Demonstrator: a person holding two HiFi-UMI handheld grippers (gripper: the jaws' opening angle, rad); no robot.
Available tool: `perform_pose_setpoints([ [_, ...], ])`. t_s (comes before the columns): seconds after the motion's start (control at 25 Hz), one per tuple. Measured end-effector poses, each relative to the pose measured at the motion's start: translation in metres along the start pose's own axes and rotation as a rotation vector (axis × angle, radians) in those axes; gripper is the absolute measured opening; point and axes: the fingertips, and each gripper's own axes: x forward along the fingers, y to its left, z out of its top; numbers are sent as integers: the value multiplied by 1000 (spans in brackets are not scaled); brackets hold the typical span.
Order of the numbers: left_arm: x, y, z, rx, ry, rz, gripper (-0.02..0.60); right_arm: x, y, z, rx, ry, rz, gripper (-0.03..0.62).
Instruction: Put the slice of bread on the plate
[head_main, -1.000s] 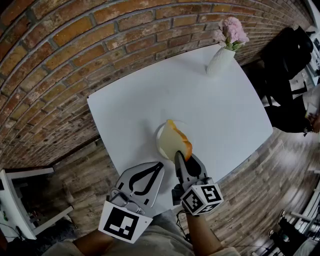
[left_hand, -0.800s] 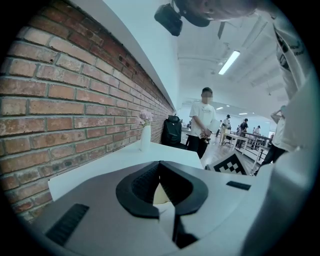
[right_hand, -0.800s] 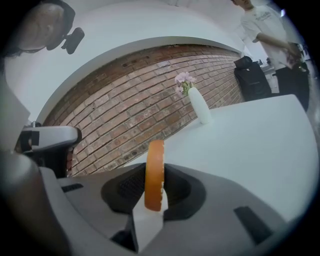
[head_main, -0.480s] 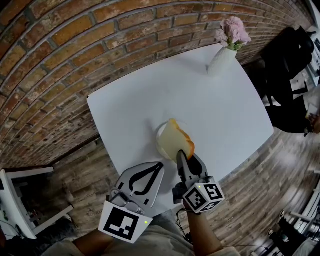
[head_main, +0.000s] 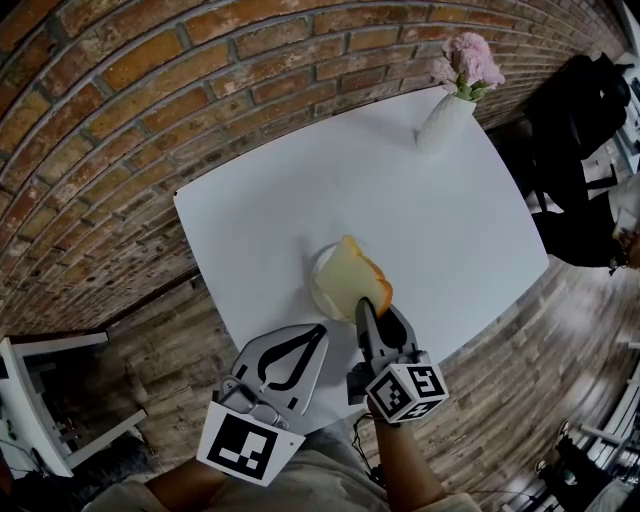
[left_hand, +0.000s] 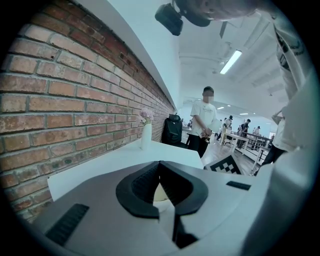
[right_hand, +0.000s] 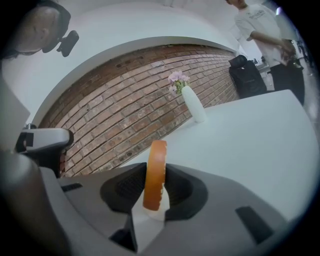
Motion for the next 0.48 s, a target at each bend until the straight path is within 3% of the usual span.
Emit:
perform_pose_setpoints([
  [0.48,-1,2,-2,-6,3,1,9,3,-10,-5,-20,23,-45,115],
])
